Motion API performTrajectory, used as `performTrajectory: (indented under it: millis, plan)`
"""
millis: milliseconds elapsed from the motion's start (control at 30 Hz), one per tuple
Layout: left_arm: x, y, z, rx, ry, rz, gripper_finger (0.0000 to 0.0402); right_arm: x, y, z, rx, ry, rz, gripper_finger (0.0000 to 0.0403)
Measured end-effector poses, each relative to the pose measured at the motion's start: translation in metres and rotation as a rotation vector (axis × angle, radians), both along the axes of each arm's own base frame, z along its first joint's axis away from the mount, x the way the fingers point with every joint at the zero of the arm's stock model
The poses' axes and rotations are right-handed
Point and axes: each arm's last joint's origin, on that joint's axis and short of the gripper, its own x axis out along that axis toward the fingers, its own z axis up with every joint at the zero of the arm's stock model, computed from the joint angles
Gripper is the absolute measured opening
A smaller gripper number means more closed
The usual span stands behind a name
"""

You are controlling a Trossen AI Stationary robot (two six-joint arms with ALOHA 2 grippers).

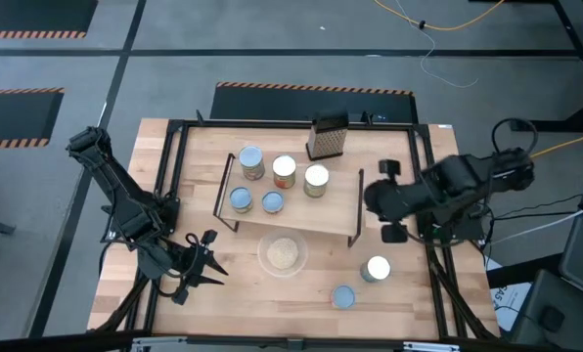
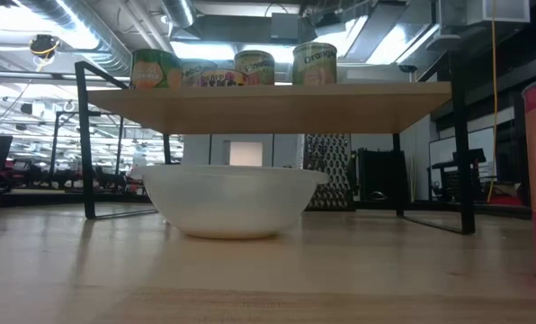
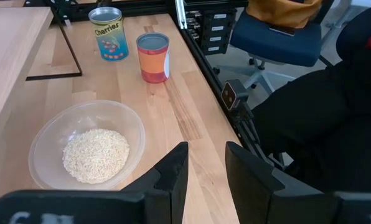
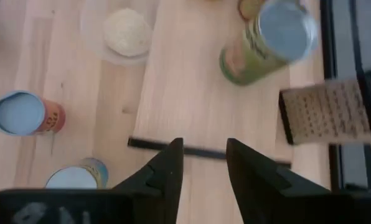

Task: Pick and place cans onto a shelf
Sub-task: Put the small canned oranges on the shelf

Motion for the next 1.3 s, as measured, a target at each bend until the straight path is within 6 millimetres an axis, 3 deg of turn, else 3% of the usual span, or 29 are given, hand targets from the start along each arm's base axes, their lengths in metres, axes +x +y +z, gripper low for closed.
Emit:
performTrajectory:
  millis: [367, 567, 767, 1033, 1300]
  plan:
    - [0.000, 0.000, 0.000, -0.001, 0.001, 0.001, 0.0100, -0.051, 0.013, -0.064, 0.150, -0.055, -0.159, 0.0127]
    - [0.000, 0.000, 0.000, -0.048, 0.017, 0.031, 0.0100, -0.063, 0.012, -0.098, 0.177, -0.031, -0.226, 0.0126]
    - [0.002, 0.003, 0.001, -0.140, 0.012, 0.183, 0.0100, -0.067, 0.010, -0.126, 0.167, 0.000, -0.272, 0.0126]
    - [0.017, 0.011, 0.011, -0.239, -0.075, 0.266, 0.0100, -0.065, 0.011, -0.143, 0.163, 0.005, -0.271, 0.0126]
    - [0.029, 0.020, 0.026, -0.269, -0.104, 0.250, 0.0100, -0.065, 0.011, -0.146, 0.162, 0.005, -0.272, 0.0126]
